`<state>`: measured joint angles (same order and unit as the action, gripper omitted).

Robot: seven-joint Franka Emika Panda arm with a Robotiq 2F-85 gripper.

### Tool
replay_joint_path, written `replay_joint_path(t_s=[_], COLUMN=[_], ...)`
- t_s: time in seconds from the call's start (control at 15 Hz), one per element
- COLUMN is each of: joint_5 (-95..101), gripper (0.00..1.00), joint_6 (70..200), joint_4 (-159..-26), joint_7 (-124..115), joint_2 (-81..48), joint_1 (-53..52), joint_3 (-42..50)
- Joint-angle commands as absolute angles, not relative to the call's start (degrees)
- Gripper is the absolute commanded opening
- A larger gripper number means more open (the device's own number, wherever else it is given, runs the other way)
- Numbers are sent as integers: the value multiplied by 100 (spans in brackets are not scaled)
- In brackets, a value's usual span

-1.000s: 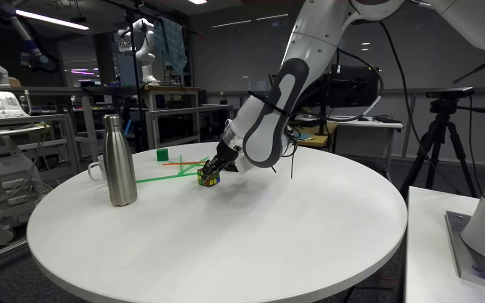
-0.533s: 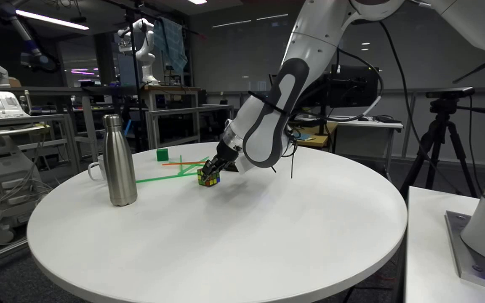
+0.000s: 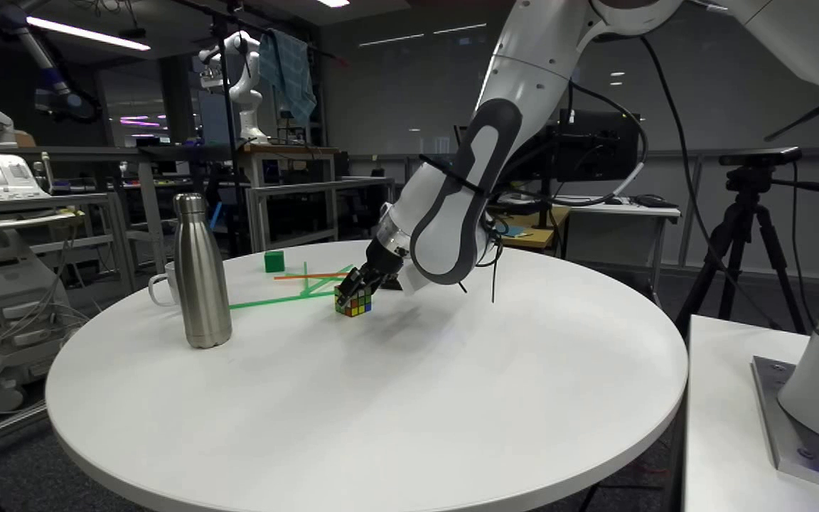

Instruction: Place the Rubik's cube in the middle of the table

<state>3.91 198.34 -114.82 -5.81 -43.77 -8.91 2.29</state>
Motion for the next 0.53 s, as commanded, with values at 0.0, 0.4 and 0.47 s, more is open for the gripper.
replay_joint_path(t_s=[0.0, 0.4, 0.47], joint_5=[204, 64, 58], gripper=[100, 100, 100], joint_6=[19828, 19830, 19830], joint_4=[-11491, -11643, -11655], joint_7=[-336, -367, -367], joint_2=[-4345, -4104, -4068], joint_1=[-840, -889, -867], joint_3=[141, 236, 220])
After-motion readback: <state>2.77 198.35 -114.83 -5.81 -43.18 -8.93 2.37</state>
